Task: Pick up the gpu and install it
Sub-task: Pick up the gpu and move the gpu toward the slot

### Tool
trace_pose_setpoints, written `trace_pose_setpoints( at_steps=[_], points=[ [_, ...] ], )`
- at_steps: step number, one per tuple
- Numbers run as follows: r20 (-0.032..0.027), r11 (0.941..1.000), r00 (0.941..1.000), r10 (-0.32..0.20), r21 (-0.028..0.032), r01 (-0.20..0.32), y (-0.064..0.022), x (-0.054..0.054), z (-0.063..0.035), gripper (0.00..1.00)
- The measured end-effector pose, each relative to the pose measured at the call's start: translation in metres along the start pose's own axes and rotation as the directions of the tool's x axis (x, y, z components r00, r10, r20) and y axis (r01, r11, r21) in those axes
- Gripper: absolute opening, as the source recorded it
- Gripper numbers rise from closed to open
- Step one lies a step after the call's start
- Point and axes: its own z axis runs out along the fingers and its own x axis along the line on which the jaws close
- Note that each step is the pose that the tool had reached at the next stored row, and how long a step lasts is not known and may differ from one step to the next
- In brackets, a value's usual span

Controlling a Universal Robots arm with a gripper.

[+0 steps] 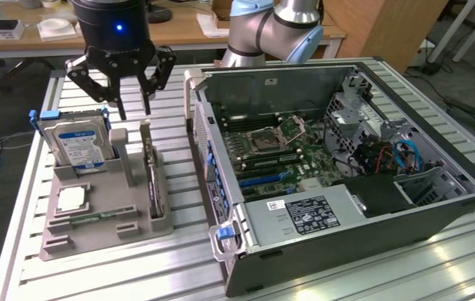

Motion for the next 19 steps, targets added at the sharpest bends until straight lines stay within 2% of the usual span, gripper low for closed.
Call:
trace_pose_setpoints(
  at_steps=[19],
  points=[
    [-0.0004,0.9999,0.9999,-0.016,-0.0005,0.016,-0.0096,-0.0009,0.0031,0.43]
  ],
)
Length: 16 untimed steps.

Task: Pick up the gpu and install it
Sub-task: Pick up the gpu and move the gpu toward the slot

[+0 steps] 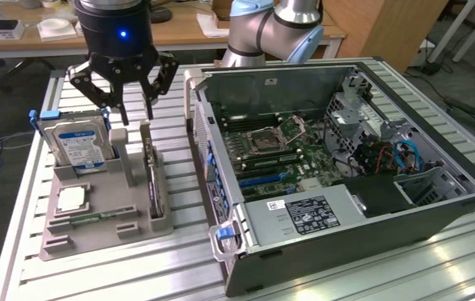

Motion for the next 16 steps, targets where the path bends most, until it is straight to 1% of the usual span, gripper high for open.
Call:
trace_pose_setpoints(
  at_steps=[16],
  points=[
    [-0.001,0.9999,0.9999,-0.016,-0.0002,0.016,-0.0042,0.0008,0.002,0.43]
  ],
)
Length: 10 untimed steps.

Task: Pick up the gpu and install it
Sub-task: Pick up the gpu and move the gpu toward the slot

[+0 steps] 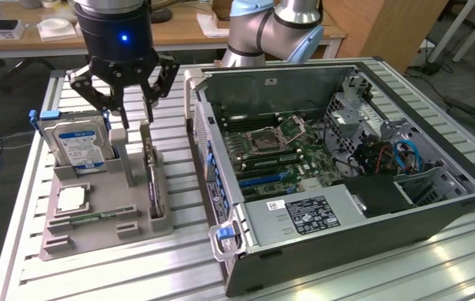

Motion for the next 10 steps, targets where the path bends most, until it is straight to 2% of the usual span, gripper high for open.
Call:
trace_pose_setpoints(
  at_steps=[10],
  points=[
    [-0.0004,0.9999,0.9999,-0.01,-0.0002,0.01,-0.0034,0.0007,0.0014,0.43]
  ],
)
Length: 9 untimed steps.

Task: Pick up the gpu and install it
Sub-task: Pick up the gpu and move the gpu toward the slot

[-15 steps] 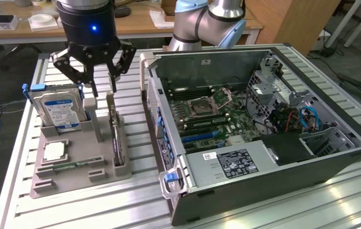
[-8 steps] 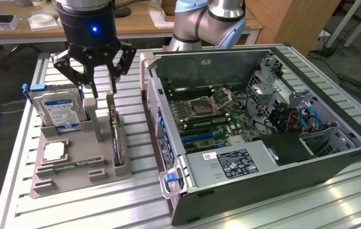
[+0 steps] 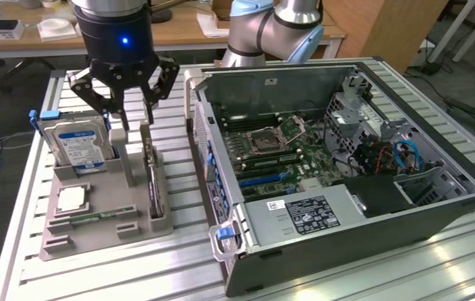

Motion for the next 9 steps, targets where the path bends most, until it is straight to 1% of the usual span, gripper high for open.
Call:
trace_pose_setpoints(
  at_steps=[4,9],
  points=[
    [-0.0003,1.0,1.0,-0.004,-0.0001,0.004,-0.0028,0.0007,0.0005,0.43],
    [-0.0003,1.0,1.0,-0.008,-0.0002,0.008,-0.0103,0.0024,0.0028,0.43]
  ],
)
